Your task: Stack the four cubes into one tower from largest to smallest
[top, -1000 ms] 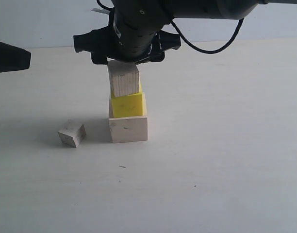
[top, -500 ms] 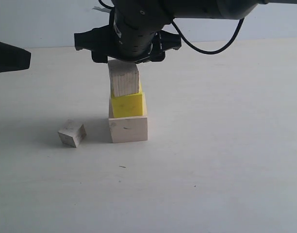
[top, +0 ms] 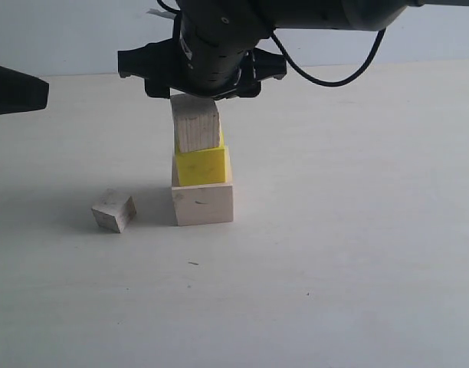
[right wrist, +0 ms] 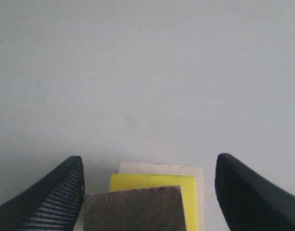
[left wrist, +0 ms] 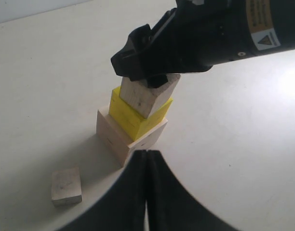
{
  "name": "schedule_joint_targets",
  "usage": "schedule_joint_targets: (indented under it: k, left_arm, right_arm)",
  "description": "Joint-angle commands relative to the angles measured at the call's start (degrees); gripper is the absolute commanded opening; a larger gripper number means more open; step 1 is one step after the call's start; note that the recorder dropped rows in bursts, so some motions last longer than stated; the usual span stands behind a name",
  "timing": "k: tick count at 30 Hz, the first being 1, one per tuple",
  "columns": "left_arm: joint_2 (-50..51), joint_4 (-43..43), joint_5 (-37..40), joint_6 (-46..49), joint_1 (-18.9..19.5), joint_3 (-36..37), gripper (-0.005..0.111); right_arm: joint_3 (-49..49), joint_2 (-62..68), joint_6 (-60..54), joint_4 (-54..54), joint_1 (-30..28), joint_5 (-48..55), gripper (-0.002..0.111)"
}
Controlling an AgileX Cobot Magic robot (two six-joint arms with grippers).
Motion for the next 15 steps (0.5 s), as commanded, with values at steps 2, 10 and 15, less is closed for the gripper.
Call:
schedule_joint_targets:
  k: [2, 10, 15]
  left_arm:
    - [0.1, -0.6, 0.1, 0.0, -0.4, 0.1, 0.0]
    - [0.1, -0.6, 0.1, 0.0, -0.4, 0.1, 0.0]
    - [0.1, -0.6, 0.1, 0.0, -0.4, 0.1, 0.0]
  right_arm:
    - [-0.4, -0.1, 1.3, -1.9, 0.1, 0.1, 0.072]
    - [-0.4, -0.1, 1.8, -1.9, 0.1, 0.1, 0.072]
    - [-0.4, -0.1, 3.3, -2.8, 0.1, 0.4, 0.072]
